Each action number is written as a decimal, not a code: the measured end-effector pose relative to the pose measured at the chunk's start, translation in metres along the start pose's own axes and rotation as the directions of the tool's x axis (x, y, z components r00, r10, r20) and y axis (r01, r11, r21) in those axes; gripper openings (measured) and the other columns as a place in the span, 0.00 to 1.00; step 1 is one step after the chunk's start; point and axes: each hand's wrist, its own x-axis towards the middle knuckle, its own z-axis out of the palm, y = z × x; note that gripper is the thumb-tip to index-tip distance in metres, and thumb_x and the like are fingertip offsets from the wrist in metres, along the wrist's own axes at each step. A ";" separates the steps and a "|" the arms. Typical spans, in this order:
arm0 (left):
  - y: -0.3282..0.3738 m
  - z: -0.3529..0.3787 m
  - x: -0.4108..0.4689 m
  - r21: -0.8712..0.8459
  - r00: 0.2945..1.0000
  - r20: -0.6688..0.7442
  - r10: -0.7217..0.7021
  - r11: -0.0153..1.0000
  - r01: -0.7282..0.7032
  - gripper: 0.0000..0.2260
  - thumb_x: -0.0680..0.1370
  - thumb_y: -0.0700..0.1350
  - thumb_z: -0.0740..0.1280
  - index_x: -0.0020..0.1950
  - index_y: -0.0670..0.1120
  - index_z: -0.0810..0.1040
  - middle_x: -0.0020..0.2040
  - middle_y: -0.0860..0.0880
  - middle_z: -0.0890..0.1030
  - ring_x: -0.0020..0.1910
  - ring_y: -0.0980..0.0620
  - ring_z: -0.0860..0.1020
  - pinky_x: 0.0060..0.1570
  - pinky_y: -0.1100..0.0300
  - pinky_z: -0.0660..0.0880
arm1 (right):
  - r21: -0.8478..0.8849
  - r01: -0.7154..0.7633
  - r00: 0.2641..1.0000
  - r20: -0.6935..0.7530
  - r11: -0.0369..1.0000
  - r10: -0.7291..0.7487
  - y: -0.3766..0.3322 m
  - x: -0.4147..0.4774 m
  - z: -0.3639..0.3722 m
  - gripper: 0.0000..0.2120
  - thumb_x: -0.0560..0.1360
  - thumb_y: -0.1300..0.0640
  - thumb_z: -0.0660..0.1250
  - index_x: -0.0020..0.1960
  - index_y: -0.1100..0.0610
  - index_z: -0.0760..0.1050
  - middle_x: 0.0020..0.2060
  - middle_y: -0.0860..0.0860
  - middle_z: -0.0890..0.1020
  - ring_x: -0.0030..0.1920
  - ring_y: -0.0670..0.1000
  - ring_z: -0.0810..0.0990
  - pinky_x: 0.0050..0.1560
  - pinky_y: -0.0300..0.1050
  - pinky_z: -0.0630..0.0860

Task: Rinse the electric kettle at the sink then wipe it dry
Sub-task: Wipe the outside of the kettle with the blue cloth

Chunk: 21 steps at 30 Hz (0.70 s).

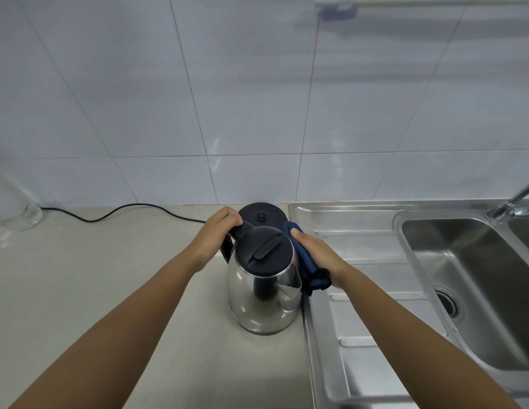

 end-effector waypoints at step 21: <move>-0.011 0.017 -0.032 -0.087 0.994 0.018 -0.108 0.990 0.109 0.32 0.68 0.74 0.62 0.65 0.56 0.73 0.57 0.58 0.79 0.56 0.60 0.77 0.61 0.53 0.70 | 0.187 0.193 0.970 -0.183 0.963 -0.159 0.030 -0.039 0.022 0.09 0.78 0.39 0.64 0.55 0.37 0.78 0.44 0.37 0.86 0.46 0.41 0.85 0.39 0.29 0.77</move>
